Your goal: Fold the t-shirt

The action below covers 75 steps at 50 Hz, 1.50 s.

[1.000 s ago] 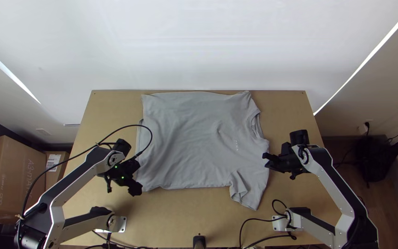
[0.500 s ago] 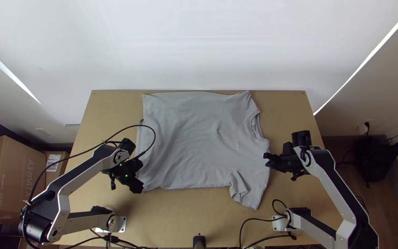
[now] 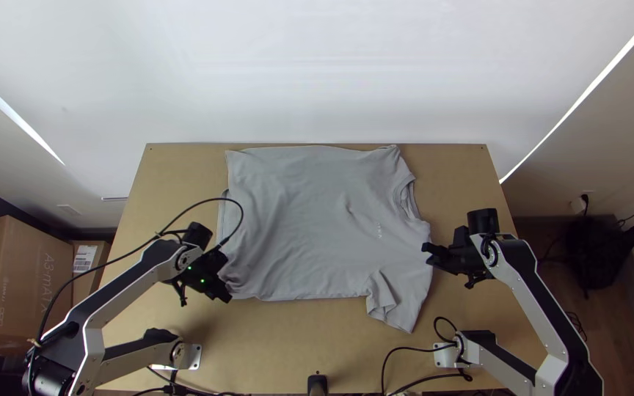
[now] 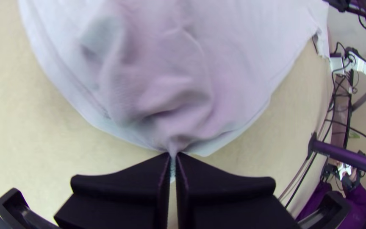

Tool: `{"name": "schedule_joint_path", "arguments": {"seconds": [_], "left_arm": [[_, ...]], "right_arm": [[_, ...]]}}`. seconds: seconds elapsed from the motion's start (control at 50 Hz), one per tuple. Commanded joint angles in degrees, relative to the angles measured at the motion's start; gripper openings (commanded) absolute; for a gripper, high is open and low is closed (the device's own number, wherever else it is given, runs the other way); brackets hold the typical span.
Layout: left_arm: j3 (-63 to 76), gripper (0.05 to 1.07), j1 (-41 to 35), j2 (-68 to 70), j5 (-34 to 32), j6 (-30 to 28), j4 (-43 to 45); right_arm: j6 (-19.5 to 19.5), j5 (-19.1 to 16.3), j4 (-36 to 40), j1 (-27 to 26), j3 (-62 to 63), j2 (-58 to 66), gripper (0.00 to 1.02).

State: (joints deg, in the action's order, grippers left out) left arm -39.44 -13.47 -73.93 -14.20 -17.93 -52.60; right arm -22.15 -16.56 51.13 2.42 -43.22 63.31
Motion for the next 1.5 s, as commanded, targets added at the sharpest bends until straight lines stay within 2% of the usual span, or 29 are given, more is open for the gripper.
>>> {"name": "schedule_joint_path", "arguments": {"seconds": [0.0, 0.1, 0.18, 0.32, 0.42, 0.56, 0.72, 0.88, 0.98, 1.12, 1.28, 1.48], "left_arm": [[-1.8, 0.08, 4.1, 2.7, -0.6, 0.6, 0.6], [-5.0, 0.08, 7.9, 5.0, -1.1, 2.8, 1.3], [-5.8, 0.08, 10.7, 6.9, -1.3, 4.0, 3.6], [-3.5, 0.08, 15.0, 9.6, -1.1, 9.2, 14.4], [-3.7, 0.08, 15.9, 11.0, -0.9, 13.9, 19.4], [-5.6, 0.08, 15.8, 14.8, 0.2, 19.3, 25.2], [-12.3, 0.08, 15.4, 17.4, 3.8, 25.1, 29.9], [-20.1, 0.08, 15.8, 16.0, 8.2, 25.9, 31.9], [-24.3, 0.08, 16.1, 15.0, 12.2, 25.6, 34.8], [-31.7, 0.08, 17.7, 11.6, 13.3, 23.8, 35.7], [-43.0, 0.08, 18.7, 5.6, 15.4, 22.9, 37.0], [-63.2, 0.08, 19.1, -4.6, 17.3, 23.2, 29.4]], "right_arm": [[-0.7, 2.2, 1.5, -0.6, -1.3, -1.4, 0.02], [0.0, 4.5, 2.0, -1.1, -1.7, -1.8, 0.02], [0.7, 5.0, 1.9, -2.0, -1.5, -2.4, 0.02], [1.3, 11.5, -0.8, -2.3, -0.7, -3.6, 0.02], [1.3, 11.8, -1.7, -1.0, -3.1, -6.0, 0.02], [1.9, 12.0, -5.7, 4.2, -9.5, -8.6, 0.02], [2.6, 12.1, -8.3, 4.5, -18.8, -5.5, 0.02], [5.2, 12.6, -16.3, 3.7, -25.0, -4.1, 0.02], [7.6, 13.3, -23.0, 1.4, -28.4, -3.2, 0.02], [9.2, 13.6, -29.4, -1.1, -35.7, 0.6, 0.02], [10.6, 13.6, -30.9, -2.1, -47.3, 7.6, 0.02], [10.9, 14.5, -28.0, -1.4, -62.8, 16.5, 0.02]]}}
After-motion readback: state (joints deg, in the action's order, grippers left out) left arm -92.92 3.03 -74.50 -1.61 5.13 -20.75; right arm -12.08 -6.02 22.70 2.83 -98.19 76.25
